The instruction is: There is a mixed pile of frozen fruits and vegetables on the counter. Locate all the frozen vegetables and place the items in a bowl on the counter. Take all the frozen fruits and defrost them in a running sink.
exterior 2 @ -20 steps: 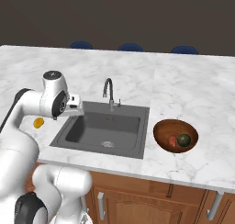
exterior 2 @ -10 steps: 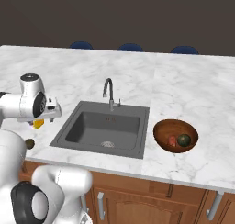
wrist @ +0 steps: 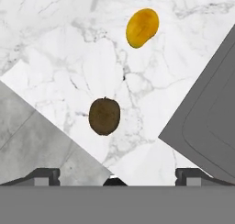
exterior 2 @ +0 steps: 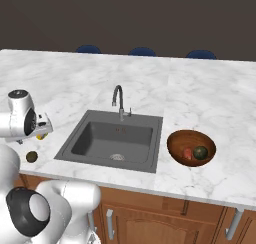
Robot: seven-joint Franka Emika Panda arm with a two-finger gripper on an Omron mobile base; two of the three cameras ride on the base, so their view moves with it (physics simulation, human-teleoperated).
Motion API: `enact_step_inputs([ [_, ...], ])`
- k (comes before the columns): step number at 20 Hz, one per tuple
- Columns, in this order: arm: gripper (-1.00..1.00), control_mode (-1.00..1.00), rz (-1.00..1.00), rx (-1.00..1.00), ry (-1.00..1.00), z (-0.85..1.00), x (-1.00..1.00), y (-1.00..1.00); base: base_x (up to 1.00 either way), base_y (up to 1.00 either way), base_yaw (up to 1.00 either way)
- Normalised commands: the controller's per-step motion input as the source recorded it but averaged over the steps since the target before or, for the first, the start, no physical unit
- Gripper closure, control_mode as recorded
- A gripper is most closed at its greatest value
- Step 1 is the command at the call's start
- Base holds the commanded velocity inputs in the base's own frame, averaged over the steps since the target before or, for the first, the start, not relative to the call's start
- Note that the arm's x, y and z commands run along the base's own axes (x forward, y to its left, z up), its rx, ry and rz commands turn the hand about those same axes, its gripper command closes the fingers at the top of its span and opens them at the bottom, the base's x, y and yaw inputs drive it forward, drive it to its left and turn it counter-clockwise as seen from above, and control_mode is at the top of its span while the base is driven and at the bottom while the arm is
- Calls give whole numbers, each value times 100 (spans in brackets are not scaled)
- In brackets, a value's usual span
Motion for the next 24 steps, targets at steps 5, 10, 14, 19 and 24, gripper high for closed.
enact_step_inputs([
  [5,-100,-100,0,-1,3,-11,0,3,0,0,0],
  [10,-100,-100,0,-3,3,-19,0,22,0,0,0],
  [14,-100,-100,-1,-4,5,-18,0,24,0,0,0],
  [19,-100,-100,0,-2,3,-23,5,4,0,0,0],
  [24,-100,-100,0,0,0,-21,16,9,0,0,0],
])
